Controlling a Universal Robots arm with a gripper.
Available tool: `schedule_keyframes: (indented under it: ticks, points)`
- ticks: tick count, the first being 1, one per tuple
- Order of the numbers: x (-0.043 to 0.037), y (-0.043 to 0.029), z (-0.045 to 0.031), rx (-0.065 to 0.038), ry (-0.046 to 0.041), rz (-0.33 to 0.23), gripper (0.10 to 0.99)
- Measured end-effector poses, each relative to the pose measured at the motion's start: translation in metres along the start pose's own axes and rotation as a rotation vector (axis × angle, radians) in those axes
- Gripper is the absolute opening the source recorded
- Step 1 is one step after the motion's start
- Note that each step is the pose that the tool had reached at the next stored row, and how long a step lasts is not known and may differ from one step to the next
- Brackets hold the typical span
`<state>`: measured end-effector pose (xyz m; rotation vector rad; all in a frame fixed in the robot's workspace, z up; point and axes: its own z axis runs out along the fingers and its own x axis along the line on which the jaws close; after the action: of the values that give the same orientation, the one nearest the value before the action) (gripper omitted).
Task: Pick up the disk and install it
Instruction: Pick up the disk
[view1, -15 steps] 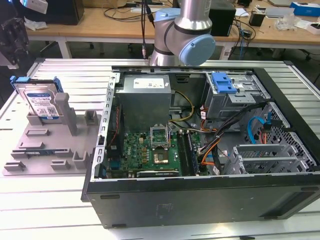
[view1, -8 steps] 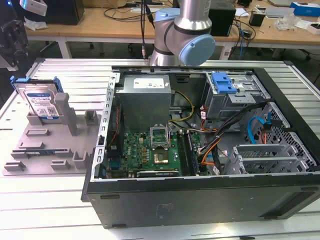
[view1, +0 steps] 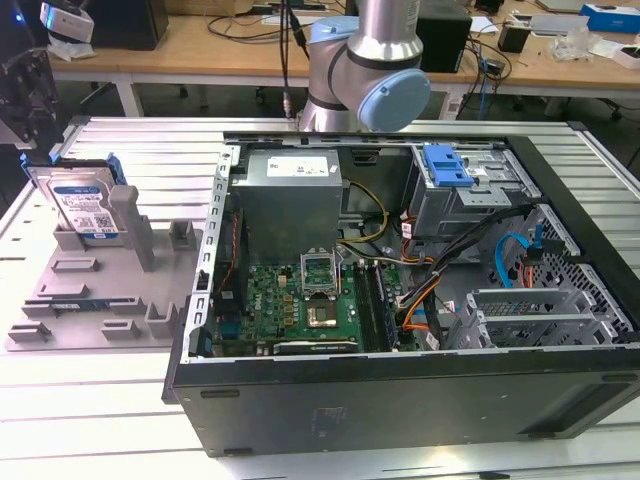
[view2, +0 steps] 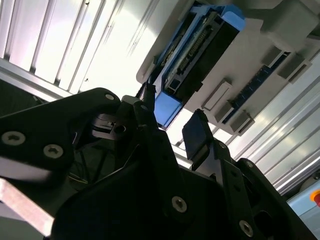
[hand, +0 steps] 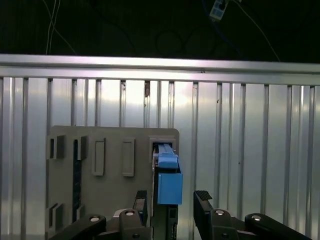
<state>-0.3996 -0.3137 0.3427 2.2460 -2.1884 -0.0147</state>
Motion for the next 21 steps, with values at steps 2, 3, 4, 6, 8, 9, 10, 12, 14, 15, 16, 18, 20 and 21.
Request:
schedule_keyframes:
  ticks: [2,3,4,6,8,9,10,12,14,15,16,18,20,21]
  points:
    - [0.0,0.0004,0.0016,-0.001,0.0,0.001,0.498]
    - [0.0,0.0005,0.0028,-0.001,0.0,0.001,0.498]
    - [0.0,0.0006,0.0039,-0.002,-0.0001,0.001,0.498]
    - [0.0,0.0006,0.0056,-0.004,-0.0001,0.001,0.498]
    - [0.0001,0.0005,0.0086,-0.008,-0.0002,0.001,0.498]
    - [0.0002,0.0005,0.0095,-0.009,-0.0002,0.001,0.498]
    - [0.0002,0.0005,0.0101,-0.01,-0.0003,0.001,0.498]
    - [0.0002,0.0005,0.0112,-0.011,-0.0003,0.001,0.498]
    - [0.0003,0.0005,0.0125,-0.012,-0.0003,0.001,0.498]
    - [0.0003,0.0005,0.0135,-0.012,-0.0003,0.001,0.498]
    - [0.0003,0.0004,0.015,-0.012,-0.0003,0.001,0.498]
    - [0.0003,0.0004,0.017,-0.012,-0.0003,0.001,0.498]
    - [0.0003,0.0004,0.0188,-0.012,-0.0004,0.001,0.498]
    - [0.0003,0.0004,0.0203,-0.012,-0.0003,0.001,0.498]
